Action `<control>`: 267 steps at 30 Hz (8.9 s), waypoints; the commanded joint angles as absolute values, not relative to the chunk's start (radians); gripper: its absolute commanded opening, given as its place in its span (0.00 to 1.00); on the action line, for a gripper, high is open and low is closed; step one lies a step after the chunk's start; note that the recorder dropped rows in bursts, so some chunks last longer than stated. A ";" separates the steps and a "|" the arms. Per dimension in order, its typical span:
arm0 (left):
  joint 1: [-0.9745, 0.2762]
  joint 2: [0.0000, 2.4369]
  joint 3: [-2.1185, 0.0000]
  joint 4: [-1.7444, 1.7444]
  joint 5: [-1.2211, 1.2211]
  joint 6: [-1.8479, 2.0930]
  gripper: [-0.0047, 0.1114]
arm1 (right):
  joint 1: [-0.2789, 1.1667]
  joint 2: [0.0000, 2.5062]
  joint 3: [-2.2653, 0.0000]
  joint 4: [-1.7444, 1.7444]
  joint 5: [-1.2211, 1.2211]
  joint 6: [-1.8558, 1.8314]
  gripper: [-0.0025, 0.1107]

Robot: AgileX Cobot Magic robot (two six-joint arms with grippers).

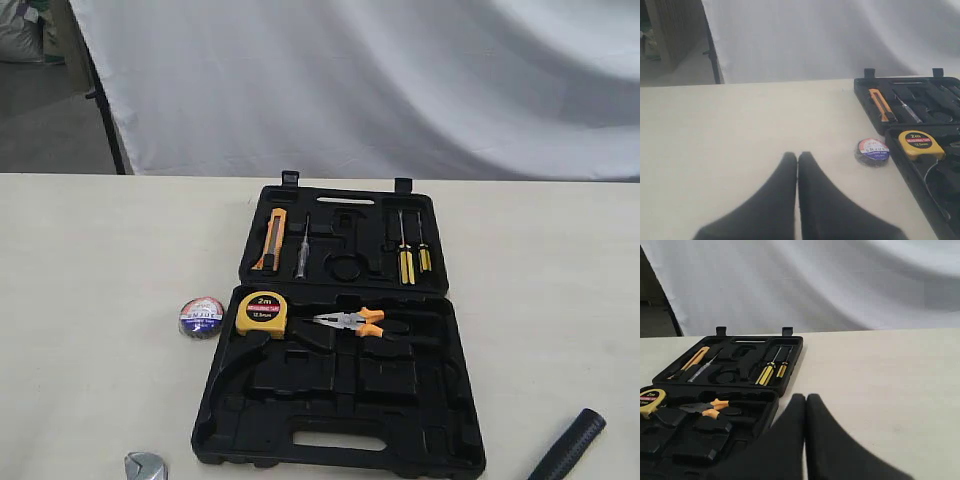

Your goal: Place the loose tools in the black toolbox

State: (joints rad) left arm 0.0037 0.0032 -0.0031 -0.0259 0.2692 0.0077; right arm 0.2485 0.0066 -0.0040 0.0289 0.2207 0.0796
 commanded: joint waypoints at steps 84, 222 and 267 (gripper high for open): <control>-0.001 0.000 0.000 -0.030 0.270 0.000 0.05 | 0.892 2.343 -1.980 0.238 0.815 -0.553 0.68; -0.001 0.000 0.000 -0.030 0.270 0.000 0.05 | 0.561 2.211 -1.557 0.172 0.408 -0.255 0.87; -0.001 0.000 0.000 -0.030 0.270 0.000 0.05 | 0.563 2.234 -1.510 0.167 0.218 -0.285 0.03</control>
